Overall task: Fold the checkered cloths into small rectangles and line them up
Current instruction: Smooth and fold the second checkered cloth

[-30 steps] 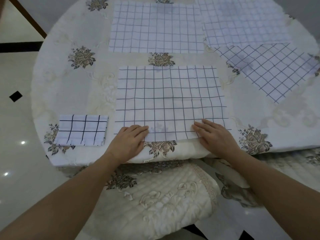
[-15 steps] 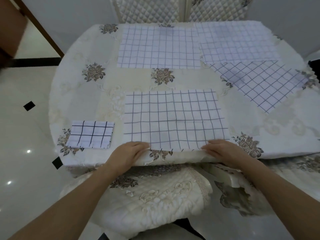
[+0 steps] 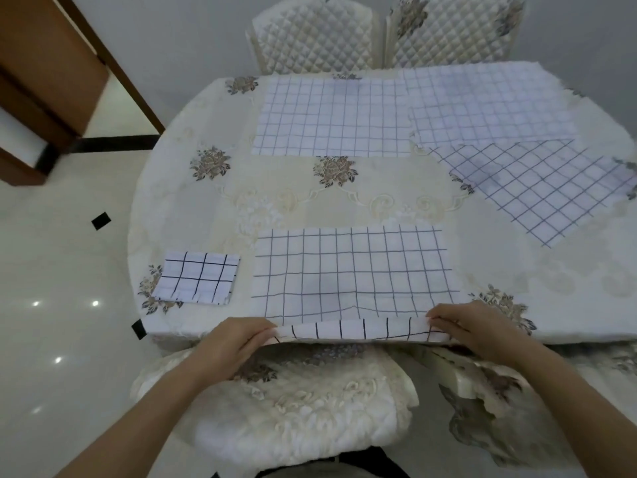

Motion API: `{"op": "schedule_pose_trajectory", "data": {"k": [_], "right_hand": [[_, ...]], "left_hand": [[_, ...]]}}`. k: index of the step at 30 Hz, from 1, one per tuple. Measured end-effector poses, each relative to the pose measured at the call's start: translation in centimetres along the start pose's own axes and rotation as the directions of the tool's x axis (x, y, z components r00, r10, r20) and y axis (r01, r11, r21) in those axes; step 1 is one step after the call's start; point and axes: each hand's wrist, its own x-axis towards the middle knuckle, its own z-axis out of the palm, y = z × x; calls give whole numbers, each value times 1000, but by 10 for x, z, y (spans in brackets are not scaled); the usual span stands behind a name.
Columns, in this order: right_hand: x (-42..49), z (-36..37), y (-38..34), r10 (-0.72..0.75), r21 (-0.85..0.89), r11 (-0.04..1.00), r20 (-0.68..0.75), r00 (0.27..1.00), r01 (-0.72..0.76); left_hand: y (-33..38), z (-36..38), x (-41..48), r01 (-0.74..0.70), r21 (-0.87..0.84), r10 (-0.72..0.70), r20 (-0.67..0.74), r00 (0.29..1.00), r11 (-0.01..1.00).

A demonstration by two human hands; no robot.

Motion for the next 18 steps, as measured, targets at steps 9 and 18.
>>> {"op": "schedule_pose_trajectory", "data": {"k": [9, 18], "right_hand": [[86, -40, -2, 74, -90, 993, -79, 994, -81], [178, -48, 26, 53, -88, 993, -231, 972, -75]], "left_hand": [[-26, -46, 101, 100, 59, -100, 9, 995, 993], [-76, -49, 200, 94, 284, -90, -27, 996, 954]]}}
